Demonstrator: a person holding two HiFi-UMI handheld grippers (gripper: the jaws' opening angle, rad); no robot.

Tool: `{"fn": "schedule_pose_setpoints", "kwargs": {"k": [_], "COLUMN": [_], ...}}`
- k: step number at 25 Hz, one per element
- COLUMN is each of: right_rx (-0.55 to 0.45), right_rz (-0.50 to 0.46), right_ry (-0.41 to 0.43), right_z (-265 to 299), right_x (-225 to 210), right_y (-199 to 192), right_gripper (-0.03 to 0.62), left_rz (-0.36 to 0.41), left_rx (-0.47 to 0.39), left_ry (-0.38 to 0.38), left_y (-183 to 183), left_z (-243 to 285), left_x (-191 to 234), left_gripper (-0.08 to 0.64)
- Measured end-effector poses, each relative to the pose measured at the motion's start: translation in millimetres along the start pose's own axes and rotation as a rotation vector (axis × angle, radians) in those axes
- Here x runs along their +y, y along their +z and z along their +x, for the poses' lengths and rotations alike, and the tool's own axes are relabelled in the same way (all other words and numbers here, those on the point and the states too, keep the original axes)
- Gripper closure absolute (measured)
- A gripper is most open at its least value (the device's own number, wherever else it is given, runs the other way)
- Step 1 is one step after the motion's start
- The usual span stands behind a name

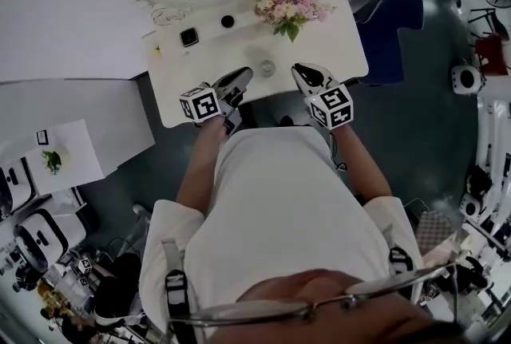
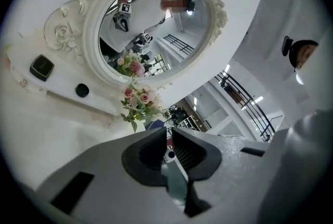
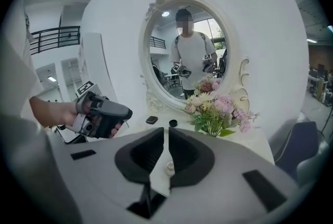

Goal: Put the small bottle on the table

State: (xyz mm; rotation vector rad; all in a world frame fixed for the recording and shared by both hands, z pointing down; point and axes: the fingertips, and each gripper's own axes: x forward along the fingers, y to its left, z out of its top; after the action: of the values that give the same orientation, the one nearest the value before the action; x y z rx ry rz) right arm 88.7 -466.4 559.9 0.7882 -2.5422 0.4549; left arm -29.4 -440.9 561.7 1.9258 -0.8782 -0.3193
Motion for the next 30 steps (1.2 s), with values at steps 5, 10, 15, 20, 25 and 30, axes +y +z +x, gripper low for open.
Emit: {"fn": "schedule_pose_setpoints", "kwargs": {"k": [5, 10, 15, 20, 25, 30], "right_rx": [-0.021, -0.053, -0.081, -0.089, -0.107, -0.131], "right_rz": [-0.038, -0.055, -0.084, -0.085, -0.112, -0.117], "right_ry": [0.069, 0.144, 0.208, 0.244, 0.246, 0.197], "right_z": [-27.5, -51.3, -70.6, -77.4, -78.3, -78.0], "right_x": [4.0, 11.5, 22.9, 33.3, 49.9, 60.6], "right_y": [-1.8, -2.7, -6.6, -13.8, -10.2, -2.9], "right_gripper": [0.574, 0.580, 0.586, 0.586, 0.586, 0.586], "left_rz": [0.096, 0.146, 0.221, 0.276, 0.290, 0.310], "left_rx": [-0.060, -0.114, -0.186, -0.229, -0.247, -0.250], "left_ry": [0.072, 0.118, 0.174, 0.231, 0.239, 0.226], "left_y": [-16.4, -37.5, -55.8, -69.2, -69.1, -63.2], "left_z": [-3.3, -7.0, -18.9, -38.6, -62.0, -81.5], "left_x": [-24.0, -48.3, -71.8, -84.2, -85.8, -84.0], "left_gripper": [0.555, 0.555, 0.557, 0.557, 0.557, 0.557]}}
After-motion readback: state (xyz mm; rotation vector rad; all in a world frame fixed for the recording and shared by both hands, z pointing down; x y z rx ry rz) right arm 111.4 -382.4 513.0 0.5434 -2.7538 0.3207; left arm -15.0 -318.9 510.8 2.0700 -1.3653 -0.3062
